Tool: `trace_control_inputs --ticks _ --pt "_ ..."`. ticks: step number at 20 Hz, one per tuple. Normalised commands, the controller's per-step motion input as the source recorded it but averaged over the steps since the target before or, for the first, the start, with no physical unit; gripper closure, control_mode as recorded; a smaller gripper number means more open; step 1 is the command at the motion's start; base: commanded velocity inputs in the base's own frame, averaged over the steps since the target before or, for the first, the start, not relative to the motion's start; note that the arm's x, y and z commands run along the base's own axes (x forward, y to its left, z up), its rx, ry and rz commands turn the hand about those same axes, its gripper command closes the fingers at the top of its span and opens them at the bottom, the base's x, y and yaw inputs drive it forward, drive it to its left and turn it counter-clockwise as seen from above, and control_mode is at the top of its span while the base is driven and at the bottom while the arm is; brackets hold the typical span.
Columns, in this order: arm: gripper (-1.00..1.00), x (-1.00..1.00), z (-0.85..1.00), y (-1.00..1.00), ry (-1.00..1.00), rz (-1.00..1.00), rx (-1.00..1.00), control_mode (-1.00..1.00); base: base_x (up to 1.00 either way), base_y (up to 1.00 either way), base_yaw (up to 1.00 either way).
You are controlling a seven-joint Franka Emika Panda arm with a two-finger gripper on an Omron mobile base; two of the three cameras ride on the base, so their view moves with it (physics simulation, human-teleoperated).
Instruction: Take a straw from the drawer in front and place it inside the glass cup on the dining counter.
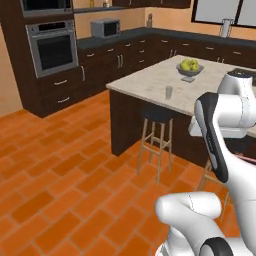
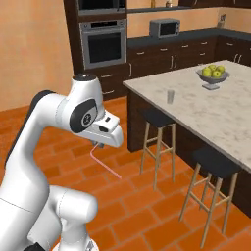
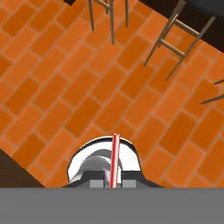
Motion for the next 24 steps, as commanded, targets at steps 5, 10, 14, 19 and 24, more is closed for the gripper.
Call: trace_control_inputs --ticks 5,10,14,19,24 --pt "1.00 0.00 0.00 0.00 0.00 0.00 0.00 1.00 0.95 0.90 -0.48" --pt "1.00 0.00 0.00 0.00 0.00 0.00 0.00 1.00 0.93 0.85 -0.48" --pt "1.00 0.00 0.00 0.00 0.00 0.00 0.00 1.00 0.93 0.78 -0.49" --pt "1.00 0.00 0.00 0.00 0.00 0.00 0.00 1.00 0.99 0.50 -0.46" --pt "1.00 0.00 0.00 0.00 0.00 0.00 0.00 1.00 1.00 0.27 -0.41"
